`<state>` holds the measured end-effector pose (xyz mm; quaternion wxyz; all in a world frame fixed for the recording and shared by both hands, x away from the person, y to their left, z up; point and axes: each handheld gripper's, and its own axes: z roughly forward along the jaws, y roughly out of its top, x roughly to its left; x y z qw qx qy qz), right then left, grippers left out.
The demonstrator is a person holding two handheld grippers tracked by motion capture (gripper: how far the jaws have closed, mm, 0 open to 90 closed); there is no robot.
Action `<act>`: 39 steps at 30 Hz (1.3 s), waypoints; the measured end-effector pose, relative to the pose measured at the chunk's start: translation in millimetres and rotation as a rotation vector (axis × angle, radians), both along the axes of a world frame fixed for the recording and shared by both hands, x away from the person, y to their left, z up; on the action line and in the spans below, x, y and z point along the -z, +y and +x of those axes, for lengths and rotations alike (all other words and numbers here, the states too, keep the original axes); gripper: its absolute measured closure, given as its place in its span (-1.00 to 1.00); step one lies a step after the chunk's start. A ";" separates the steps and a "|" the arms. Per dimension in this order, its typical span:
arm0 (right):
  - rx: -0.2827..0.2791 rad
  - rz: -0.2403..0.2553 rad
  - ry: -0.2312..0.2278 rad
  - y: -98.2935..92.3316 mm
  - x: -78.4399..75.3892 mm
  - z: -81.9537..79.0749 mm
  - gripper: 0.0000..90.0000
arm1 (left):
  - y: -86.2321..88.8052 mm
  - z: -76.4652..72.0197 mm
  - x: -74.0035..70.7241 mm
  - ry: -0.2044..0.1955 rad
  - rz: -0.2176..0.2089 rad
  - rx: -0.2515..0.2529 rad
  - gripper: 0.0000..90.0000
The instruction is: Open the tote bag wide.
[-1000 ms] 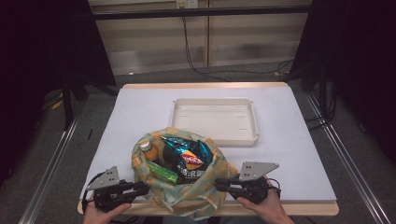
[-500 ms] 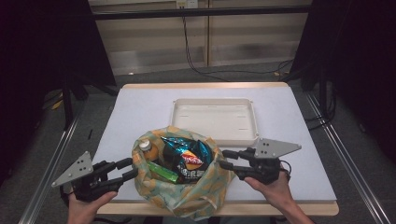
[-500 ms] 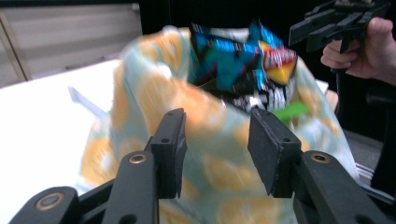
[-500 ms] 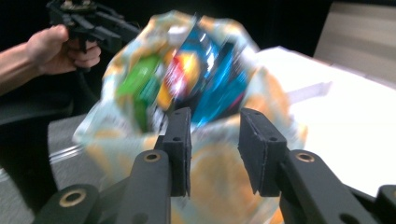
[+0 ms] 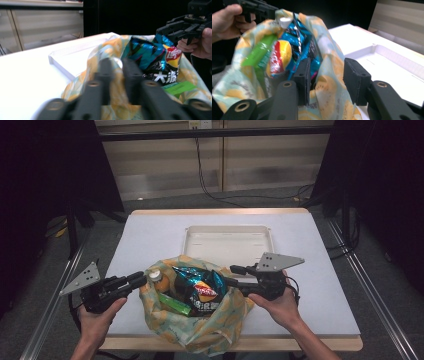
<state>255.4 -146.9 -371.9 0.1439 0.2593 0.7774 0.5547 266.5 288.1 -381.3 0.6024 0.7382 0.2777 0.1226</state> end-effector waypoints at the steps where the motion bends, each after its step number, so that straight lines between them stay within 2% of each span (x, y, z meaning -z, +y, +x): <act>1: 0.003 -0.009 0.001 1.3 2.8 1.4 0.32 | 1.8 0.7 1.5 0.010 0.000 -0.003 0.98; 4: 0.005 -0.009 0.014 2.2 7.8 3.8 0.56 | 6.4 2.3 5.4 0.022 0.017 -0.020 1.00; 6: 0.008 -0.013 0.013 1.7 9.7 4.2 0.97 | 8.7 4.1 9.9 0.036 0.028 -0.038 1.00; 7: 0.014 -0.006 0.012 1.0 10.5 5.0 0.99 | 9.6 5.6 12.9 0.043 0.040 -0.055 1.00; 8: 0.014 -0.006 0.012 1.0 10.5 5.0 0.99 | 10.0 7.2 16.3 0.052 0.054 -0.065 1.00; 10: 0.044 -0.006 0.011 -0.2 12.7 6.8 1.00 | 9.9 10.2 24.9 0.080 0.051 -0.070 1.00; 12: 0.051 -0.011 0.027 -0.6 17.4 9.5 1.00 | 9.3 13.5 33.0 0.095 0.060 -0.049 1.00; 14: 0.059 -0.035 0.033 0.4 22.9 11.3 1.00 | 8.9 14.3 36.0 0.102 0.091 -0.056 1.00; 16: 0.061 -0.038 0.045 0.8 27.9 12.6 1.00 | 9.7 15.5 39.8 0.110 0.094 -0.042 1.00; 17: 0.058 -0.040 0.047 1.0 29.8 13.3 1.00 | 9.7 15.7 41.9 0.116 0.101 -0.051 1.00; 18: 0.059 -0.046 0.047 1.1 31.2 13.3 1.00 | 10.1 15.5 44.8 0.127 0.119 -0.061 1.00; 19: 0.064 -0.060 0.042 1.0 33.4 13.5 1.00 | 10.8 16.1 47.4 0.131 0.121 -0.050 1.00; 21: 0.066 -0.060 0.055 0.3 38.4 14.7 1.00 | 10.3 15.6 56.0 0.145 0.153 -0.054 1.00; 22: 0.065 -0.074 0.065 0.3 46.8 16.4 1.00 | 9.2 15.7 61.4 0.155 0.178 -0.053 1.00; 23: 0.065 -0.078 0.074 0.8 50.7 17.0 1.00 | 8.9 16.4 62.9 0.157 0.195 -0.056 1.00; 27: 0.065 -0.101 0.084 4.2 58.3 19.0 1.00 | 7.4 19.9 68.2 0.171 0.209 -0.053 1.00; 30: 0.075 -0.125 0.081 5.8 63.9 21.6 1.00 | 4.8 20.8 72.7 0.174 0.252 -0.051 1.00; 31: 0.077 -0.132 0.084 5.7 66.1 22.3 1.00 | 4.7 21.5 74.3 0.180 0.253 -0.045 1.00; 33: 0.082 -0.139 0.096 4.6 73.1 24.5 1.00 | 5.2 22.7 76.9 0.191 0.253 -0.048 1.00; 36: 0.079 -0.142 0.111 5.7 81.3 24.4 1.00 | 4.4 24.8 82.6 0.211 0.280 -0.038 1.00; 39: 0.085 -0.141 0.106 5.5 81.2 23.0 1.00 | 3.5 26.6 87.4 0.228 0.303 -0.030 1.00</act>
